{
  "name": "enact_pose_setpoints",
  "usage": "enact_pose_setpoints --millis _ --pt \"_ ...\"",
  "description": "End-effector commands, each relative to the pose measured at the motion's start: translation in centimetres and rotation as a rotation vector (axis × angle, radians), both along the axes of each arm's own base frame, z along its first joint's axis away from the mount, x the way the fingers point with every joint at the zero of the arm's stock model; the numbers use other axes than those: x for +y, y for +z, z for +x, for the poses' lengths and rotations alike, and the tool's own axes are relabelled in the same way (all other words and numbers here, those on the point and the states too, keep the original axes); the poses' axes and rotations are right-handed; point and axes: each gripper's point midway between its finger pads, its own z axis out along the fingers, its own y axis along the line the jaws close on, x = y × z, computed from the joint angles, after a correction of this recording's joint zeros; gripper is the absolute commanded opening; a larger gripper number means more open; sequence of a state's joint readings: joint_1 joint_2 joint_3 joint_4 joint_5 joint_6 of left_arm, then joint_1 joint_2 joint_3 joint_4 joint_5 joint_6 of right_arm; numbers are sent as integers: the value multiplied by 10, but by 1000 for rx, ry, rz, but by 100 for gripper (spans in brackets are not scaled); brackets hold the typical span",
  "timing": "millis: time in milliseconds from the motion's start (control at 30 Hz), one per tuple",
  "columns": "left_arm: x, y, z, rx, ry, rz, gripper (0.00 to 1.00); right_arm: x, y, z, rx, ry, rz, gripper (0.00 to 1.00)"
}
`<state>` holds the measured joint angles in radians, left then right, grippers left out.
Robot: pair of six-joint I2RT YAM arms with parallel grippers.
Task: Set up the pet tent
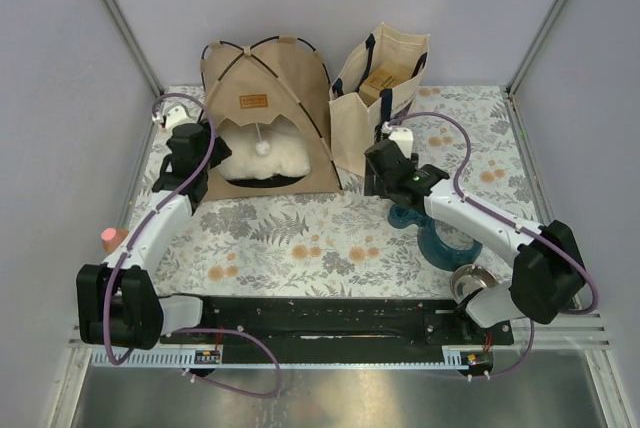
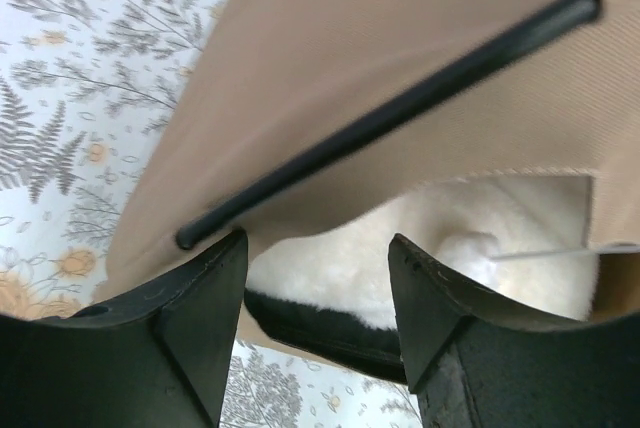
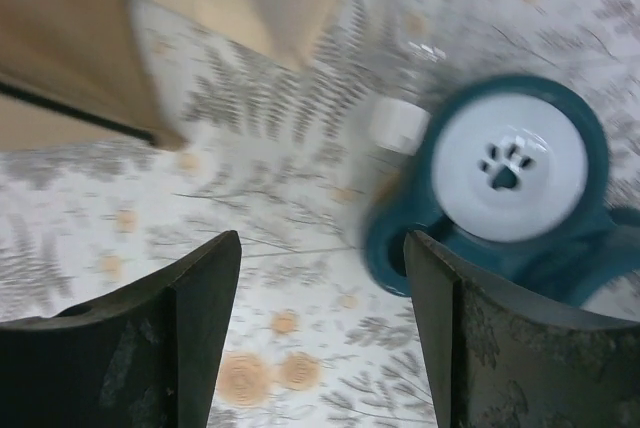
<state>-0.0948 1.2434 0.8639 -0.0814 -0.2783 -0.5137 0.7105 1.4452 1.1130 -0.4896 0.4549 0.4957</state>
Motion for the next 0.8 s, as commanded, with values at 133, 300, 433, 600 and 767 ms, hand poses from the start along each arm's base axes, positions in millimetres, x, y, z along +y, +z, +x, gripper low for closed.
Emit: enact_pose_setpoints --millis 133,300,433,600,767 --pt "-70 25 -27 -65 -292 -206 64 -92 -24 -4 66 -257 -119 78" --pt "-79 29 -66 -65 -340 -266 70 -118 -10 -12 5 -374 -112 80" --pt "-67 32 -89 -39 -301 -227 79 -148 -23 -26 28 -499 -101 80" --pt "-58 40 -107 -43 -281 -190 87 -162 -51 -39 117 -561 -35 76" --pt "-56 37 -112 -37 -280 -179 90 -150 -65 -39 183 -515 -14 51"
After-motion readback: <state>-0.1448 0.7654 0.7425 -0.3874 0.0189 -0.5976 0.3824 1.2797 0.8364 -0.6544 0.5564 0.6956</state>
